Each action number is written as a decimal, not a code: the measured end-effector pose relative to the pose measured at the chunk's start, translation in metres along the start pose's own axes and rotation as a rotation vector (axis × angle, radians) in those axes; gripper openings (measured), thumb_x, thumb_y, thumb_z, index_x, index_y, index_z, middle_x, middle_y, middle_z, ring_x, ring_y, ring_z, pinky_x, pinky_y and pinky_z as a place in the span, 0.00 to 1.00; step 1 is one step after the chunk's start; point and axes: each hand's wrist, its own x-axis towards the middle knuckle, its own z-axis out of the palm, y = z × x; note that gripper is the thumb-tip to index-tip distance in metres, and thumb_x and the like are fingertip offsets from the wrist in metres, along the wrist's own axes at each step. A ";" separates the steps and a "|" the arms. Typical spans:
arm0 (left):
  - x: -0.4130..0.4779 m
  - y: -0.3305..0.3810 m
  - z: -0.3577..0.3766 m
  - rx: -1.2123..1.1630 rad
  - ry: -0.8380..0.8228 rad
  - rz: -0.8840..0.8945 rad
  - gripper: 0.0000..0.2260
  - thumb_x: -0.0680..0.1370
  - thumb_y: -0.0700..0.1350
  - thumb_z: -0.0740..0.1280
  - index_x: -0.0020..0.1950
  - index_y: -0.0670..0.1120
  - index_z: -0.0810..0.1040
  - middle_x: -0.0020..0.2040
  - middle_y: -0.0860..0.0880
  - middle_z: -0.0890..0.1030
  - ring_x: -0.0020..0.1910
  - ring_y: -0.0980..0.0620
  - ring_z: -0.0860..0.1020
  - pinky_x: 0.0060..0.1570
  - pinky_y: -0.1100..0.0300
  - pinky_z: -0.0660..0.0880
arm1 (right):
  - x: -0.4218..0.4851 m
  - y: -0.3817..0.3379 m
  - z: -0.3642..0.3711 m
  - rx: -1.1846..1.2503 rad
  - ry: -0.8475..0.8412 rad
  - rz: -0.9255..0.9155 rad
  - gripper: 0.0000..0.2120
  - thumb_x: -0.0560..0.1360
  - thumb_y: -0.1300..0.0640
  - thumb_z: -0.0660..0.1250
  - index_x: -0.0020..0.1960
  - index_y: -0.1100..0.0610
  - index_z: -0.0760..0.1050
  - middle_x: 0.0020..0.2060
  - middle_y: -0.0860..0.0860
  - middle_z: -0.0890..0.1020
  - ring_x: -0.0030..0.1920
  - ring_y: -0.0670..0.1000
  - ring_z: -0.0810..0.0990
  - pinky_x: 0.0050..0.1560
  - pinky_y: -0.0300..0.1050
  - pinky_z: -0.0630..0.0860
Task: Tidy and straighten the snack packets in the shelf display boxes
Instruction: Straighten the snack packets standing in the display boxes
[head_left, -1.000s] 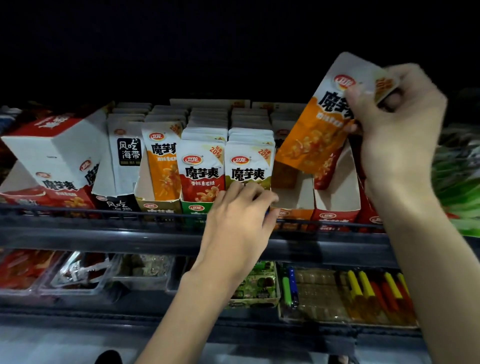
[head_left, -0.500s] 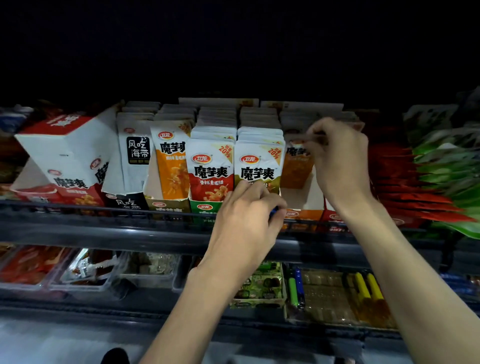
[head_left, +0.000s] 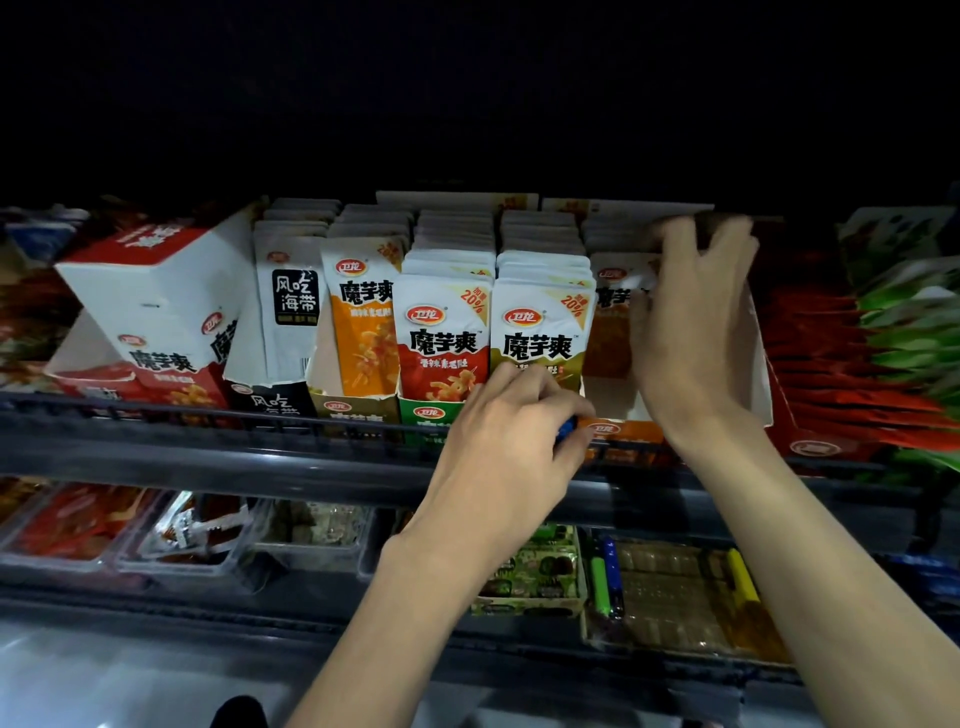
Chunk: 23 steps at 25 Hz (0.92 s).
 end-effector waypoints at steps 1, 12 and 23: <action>0.000 0.000 -0.001 0.000 -0.004 0.000 0.10 0.78 0.49 0.67 0.57 0.50 0.82 0.49 0.56 0.76 0.54 0.55 0.69 0.55 0.55 0.70 | -0.001 -0.001 -0.002 -0.008 0.009 -0.019 0.18 0.71 0.72 0.68 0.58 0.60 0.73 0.58 0.60 0.71 0.59 0.59 0.70 0.42 0.44 0.67; 0.000 0.003 -0.004 -0.009 -0.018 -0.009 0.11 0.78 0.49 0.67 0.59 0.51 0.81 0.50 0.55 0.76 0.55 0.55 0.69 0.56 0.57 0.69 | -0.008 0.007 0.008 -0.208 -0.261 -0.163 0.18 0.69 0.67 0.69 0.58 0.59 0.81 0.51 0.59 0.80 0.54 0.62 0.74 0.52 0.53 0.61; 0.000 -0.001 -0.008 -0.115 0.009 -0.040 0.07 0.79 0.46 0.66 0.54 0.50 0.83 0.50 0.56 0.80 0.53 0.58 0.73 0.54 0.55 0.73 | 0.005 -0.005 -0.021 0.135 -0.152 -0.029 0.16 0.76 0.69 0.62 0.59 0.57 0.80 0.55 0.56 0.80 0.57 0.58 0.78 0.57 0.52 0.74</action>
